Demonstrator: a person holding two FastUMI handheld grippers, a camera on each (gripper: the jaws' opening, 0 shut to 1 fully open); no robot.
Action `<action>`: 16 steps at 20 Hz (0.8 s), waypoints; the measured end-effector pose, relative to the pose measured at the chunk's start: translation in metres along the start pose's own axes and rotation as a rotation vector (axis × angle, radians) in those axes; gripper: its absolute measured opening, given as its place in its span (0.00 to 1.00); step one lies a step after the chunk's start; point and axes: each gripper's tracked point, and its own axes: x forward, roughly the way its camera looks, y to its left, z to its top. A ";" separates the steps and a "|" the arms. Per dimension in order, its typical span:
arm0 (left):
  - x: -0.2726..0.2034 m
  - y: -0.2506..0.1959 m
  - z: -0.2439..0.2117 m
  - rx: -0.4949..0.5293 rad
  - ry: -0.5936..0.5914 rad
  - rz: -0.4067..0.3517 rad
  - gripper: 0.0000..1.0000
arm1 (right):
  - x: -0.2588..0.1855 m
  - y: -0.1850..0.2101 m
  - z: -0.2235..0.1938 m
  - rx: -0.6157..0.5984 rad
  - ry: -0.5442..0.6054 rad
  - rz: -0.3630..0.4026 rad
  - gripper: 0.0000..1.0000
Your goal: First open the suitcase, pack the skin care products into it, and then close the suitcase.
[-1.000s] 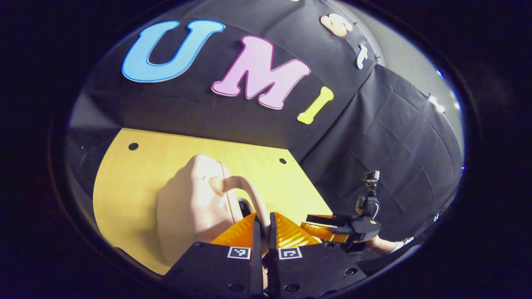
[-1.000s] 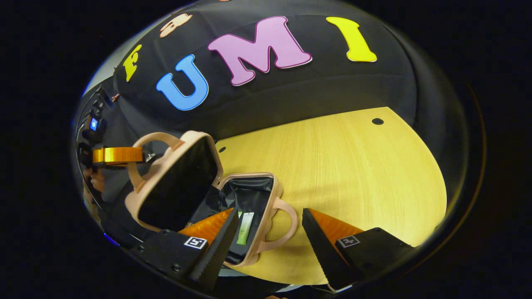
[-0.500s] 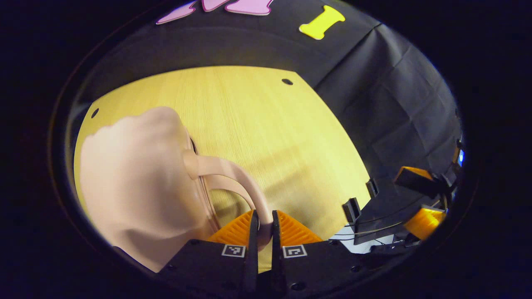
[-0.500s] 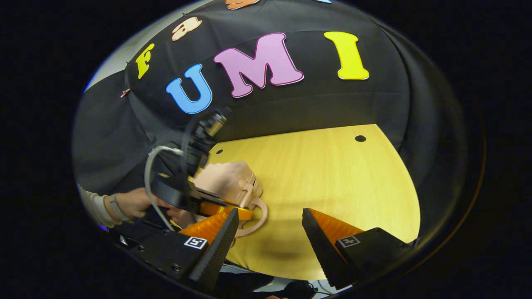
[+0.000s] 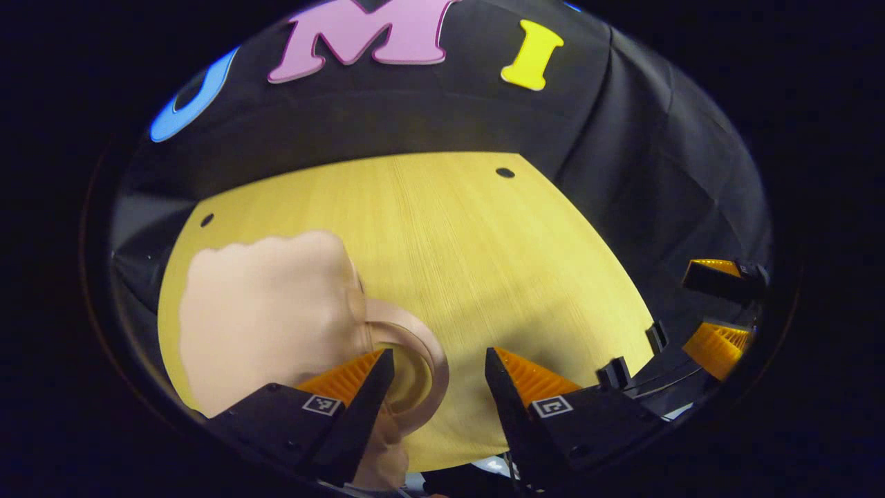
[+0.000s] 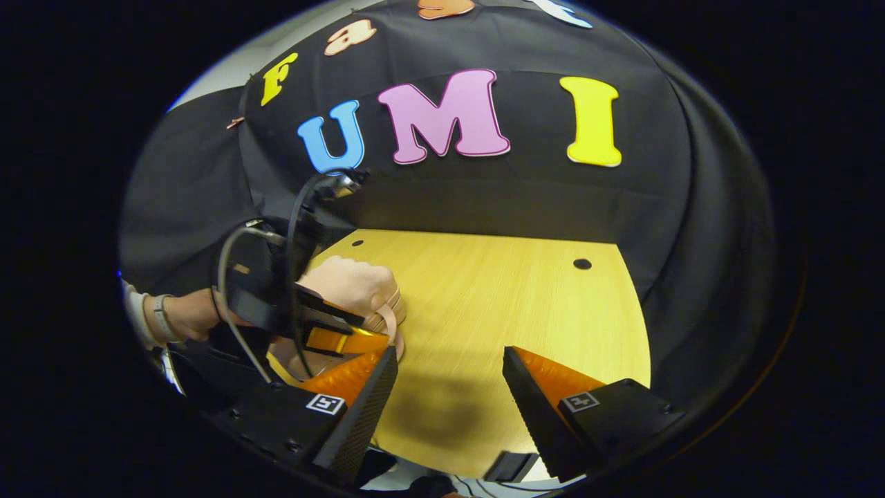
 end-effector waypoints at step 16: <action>-0.266 0.062 0.181 -0.003 -0.838 0.225 0.96 | -0.024 0.092 0.238 -0.220 -0.539 -0.120 0.96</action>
